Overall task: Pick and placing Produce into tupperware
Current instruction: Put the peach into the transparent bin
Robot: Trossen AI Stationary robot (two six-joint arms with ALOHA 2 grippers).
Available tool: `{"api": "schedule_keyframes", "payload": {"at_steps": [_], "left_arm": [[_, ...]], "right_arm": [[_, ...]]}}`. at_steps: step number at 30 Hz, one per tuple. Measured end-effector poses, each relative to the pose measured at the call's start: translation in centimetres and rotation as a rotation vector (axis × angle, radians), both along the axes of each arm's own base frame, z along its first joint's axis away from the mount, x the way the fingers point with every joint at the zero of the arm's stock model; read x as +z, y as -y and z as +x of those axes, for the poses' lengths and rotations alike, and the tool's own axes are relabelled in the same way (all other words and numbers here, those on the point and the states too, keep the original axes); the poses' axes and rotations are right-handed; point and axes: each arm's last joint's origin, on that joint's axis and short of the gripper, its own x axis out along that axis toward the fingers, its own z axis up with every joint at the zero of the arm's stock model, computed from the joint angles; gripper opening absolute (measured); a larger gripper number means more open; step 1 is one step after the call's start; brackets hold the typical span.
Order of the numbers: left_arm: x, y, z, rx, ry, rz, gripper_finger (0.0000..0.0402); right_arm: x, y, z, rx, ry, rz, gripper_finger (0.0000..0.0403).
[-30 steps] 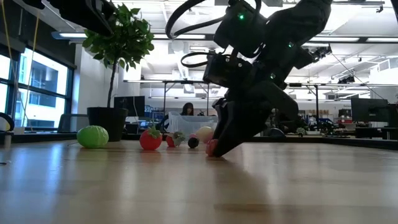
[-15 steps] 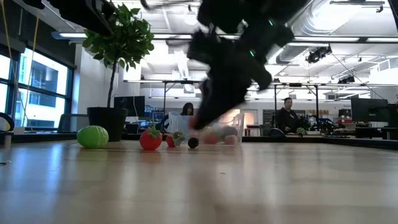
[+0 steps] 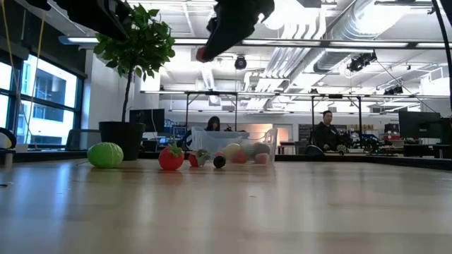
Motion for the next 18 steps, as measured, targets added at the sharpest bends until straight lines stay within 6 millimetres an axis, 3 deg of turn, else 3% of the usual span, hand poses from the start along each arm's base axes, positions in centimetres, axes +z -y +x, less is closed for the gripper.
{"api": "schedule_keyframes", "payload": {"at_steps": [6, 9, 14, 18], "left_arm": [[0.0, 0.0, 0.0, 0.0, 0.0, 0.0, 0.0003], [0.0, 0.0, 0.0, 0.0, 0.0, 0.0, 0.0003], [0.0, 0.0, 0.0, 0.0, 0.0, 0.0, 0.0003], [0.0, 0.0, 0.0, 0.0, 0.0, 0.0, 0.0003]], "right_arm": [[4.2, 6.2, -3.0, -0.155, 0.088, 0.001, 0.0073], [5.3, 9.1, -4.3, -0.227, 0.151, 0.019, 0.0073], [3.9, 13.2, -5.5, -0.332, 0.144, 0.089, 0.0073], [0.3, 15.4, -5.7, -0.417, 0.126, 0.133, 0.0073]]}}
